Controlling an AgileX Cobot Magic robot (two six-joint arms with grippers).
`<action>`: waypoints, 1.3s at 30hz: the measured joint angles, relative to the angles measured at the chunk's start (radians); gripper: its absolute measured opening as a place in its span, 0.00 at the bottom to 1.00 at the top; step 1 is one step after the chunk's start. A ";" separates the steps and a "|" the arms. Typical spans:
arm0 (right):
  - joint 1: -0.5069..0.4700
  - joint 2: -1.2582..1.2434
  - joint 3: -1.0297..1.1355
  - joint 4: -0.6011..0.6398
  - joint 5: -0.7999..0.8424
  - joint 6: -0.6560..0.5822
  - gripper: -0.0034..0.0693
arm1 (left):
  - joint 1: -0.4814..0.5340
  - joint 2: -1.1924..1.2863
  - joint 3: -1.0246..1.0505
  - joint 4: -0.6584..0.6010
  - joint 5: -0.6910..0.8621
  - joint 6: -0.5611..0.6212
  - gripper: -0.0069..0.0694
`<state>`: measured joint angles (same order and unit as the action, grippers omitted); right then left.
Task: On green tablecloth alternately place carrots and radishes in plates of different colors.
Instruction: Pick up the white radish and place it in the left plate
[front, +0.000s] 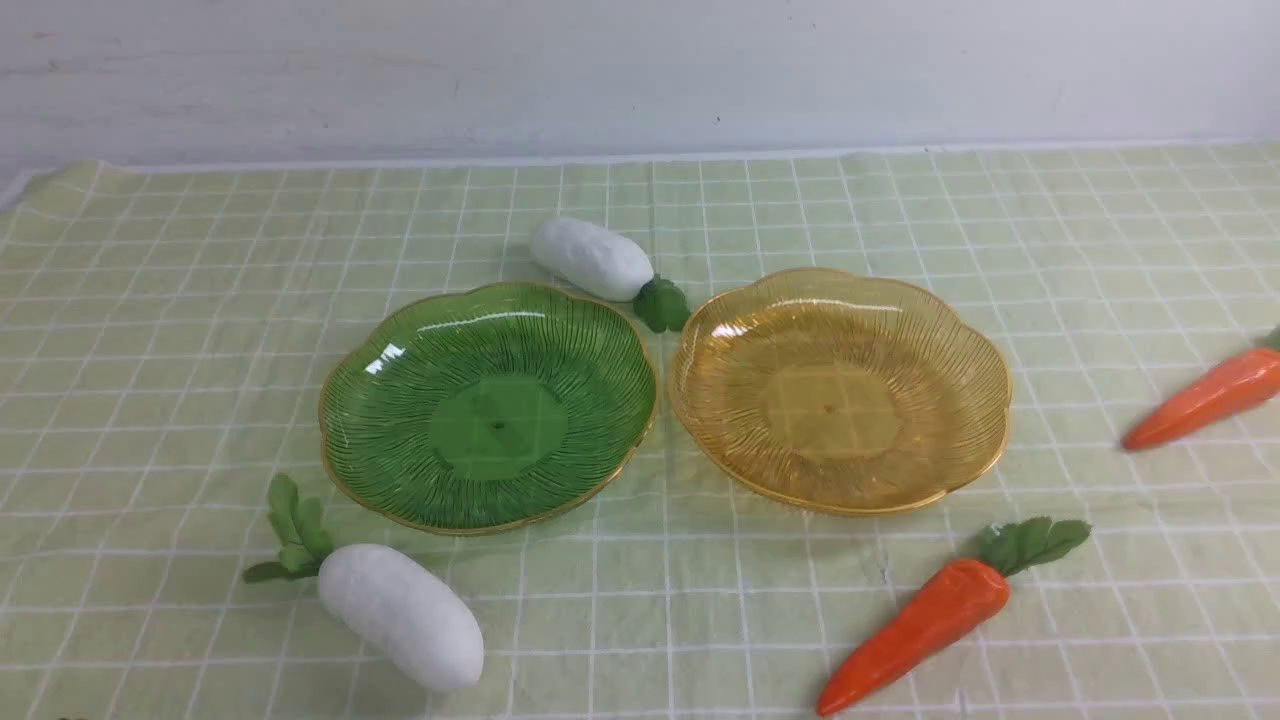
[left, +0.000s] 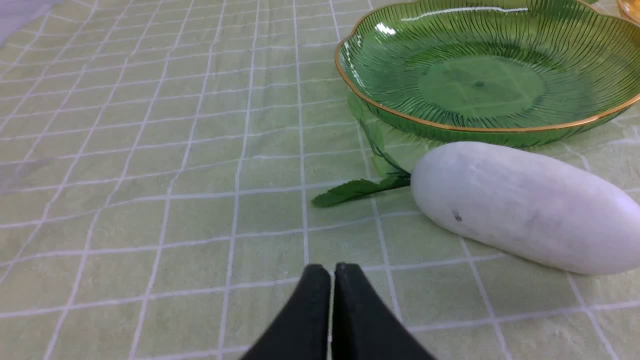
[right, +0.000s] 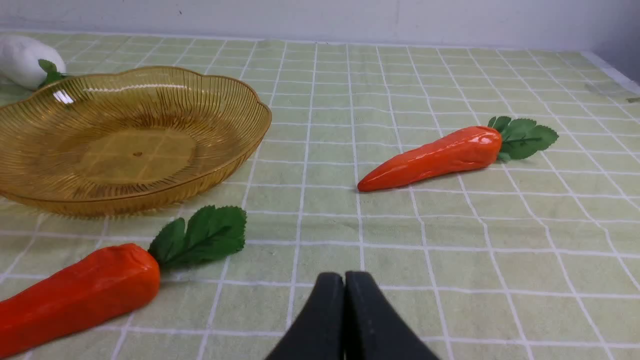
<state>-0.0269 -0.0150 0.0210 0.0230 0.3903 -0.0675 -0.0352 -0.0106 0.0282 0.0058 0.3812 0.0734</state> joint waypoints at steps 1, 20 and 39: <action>0.000 0.000 0.000 0.000 0.000 0.000 0.03 | 0.000 0.000 0.000 0.000 0.000 0.000 0.08; 0.000 0.000 0.000 0.000 0.000 0.000 0.03 | 0.000 0.000 0.001 -0.042 -0.081 -0.055 0.08; 0.000 0.000 0.009 0.152 -0.182 0.067 0.03 | 0.000 0.000 0.001 -0.508 -0.904 -0.385 0.08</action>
<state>-0.0269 -0.0150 0.0300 0.1755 0.2087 0.0000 -0.0352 -0.0106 0.0294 -0.5025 -0.5227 -0.3121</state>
